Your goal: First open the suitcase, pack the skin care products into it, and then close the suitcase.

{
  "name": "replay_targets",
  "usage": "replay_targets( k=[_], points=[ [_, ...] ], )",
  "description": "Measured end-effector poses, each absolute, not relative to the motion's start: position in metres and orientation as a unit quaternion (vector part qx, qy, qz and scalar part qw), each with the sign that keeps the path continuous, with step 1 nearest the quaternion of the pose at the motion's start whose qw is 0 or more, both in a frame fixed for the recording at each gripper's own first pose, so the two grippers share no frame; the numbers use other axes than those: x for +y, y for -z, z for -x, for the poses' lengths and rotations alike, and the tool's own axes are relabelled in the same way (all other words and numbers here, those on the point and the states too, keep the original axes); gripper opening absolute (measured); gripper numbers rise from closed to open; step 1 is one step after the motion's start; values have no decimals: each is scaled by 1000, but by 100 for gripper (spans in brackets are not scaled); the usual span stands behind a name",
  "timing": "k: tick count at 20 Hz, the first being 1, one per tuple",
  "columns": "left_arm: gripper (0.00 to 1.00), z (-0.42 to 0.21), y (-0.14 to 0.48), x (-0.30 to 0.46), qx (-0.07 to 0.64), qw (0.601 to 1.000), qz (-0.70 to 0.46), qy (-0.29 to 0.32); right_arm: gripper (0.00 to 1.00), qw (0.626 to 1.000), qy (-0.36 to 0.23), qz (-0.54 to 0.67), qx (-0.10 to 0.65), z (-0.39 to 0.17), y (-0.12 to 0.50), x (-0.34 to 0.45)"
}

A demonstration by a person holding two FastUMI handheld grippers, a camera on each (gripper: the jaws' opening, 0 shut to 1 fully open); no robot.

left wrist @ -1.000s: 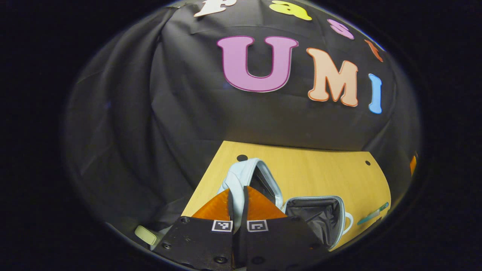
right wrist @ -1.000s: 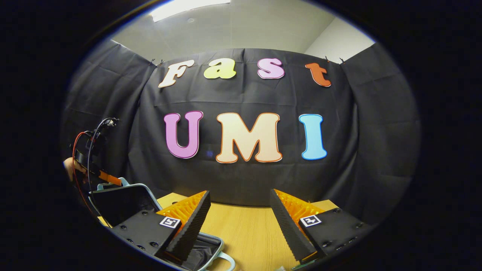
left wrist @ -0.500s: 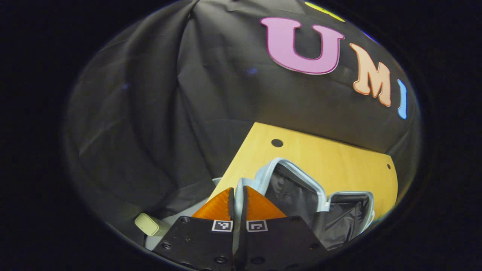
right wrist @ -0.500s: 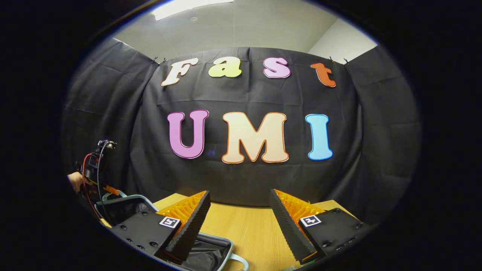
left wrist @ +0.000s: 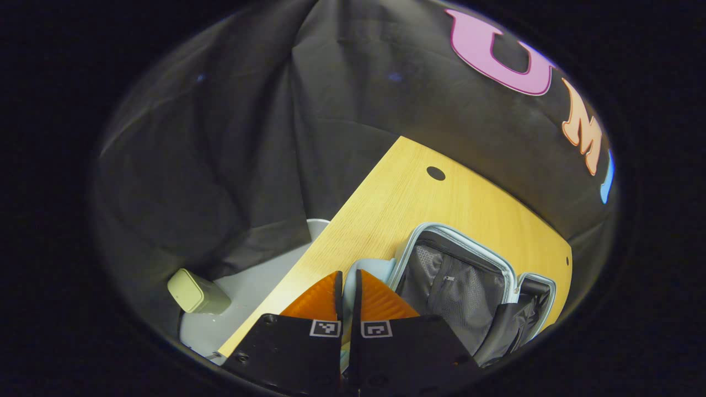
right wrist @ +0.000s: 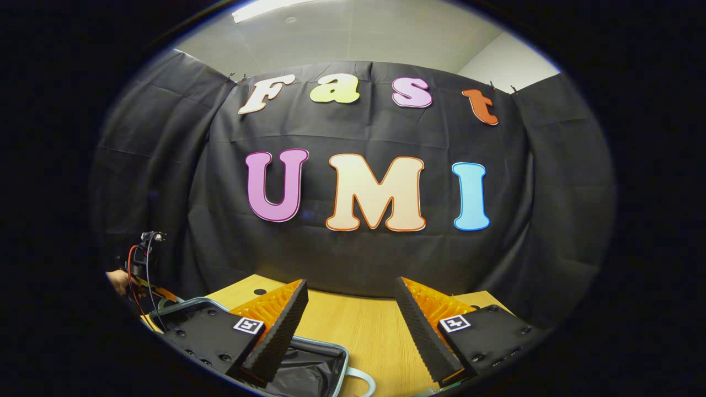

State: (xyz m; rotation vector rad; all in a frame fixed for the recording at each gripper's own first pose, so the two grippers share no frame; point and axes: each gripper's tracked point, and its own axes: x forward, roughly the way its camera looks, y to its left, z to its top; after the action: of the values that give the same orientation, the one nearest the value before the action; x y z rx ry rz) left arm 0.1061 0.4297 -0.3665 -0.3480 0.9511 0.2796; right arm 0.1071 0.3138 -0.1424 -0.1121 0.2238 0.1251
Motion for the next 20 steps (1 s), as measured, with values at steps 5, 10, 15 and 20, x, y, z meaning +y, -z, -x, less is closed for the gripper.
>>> replay_targets(
  k=[5, 10, 15, 20],
  points=[
    [8, -103, 385, 453, 416, 877, 154, -185, 99, 989, -67, 64, 118, -107, 143, 308],
    [96, -103, 311, 460, 290, 916, 134, -242, 99, 990, -74, 61, 106, -100, 136, 289],
    [96, -106, 181, 415, 150, 959, 64, -231, 99, 992, -85, 45, 84, -95, 117, 258],
    [95, -96, 104, 301, 89, 985, 30, -146, 98, 994, -86, 24, 59, -93, 92, 215]
  ],
)
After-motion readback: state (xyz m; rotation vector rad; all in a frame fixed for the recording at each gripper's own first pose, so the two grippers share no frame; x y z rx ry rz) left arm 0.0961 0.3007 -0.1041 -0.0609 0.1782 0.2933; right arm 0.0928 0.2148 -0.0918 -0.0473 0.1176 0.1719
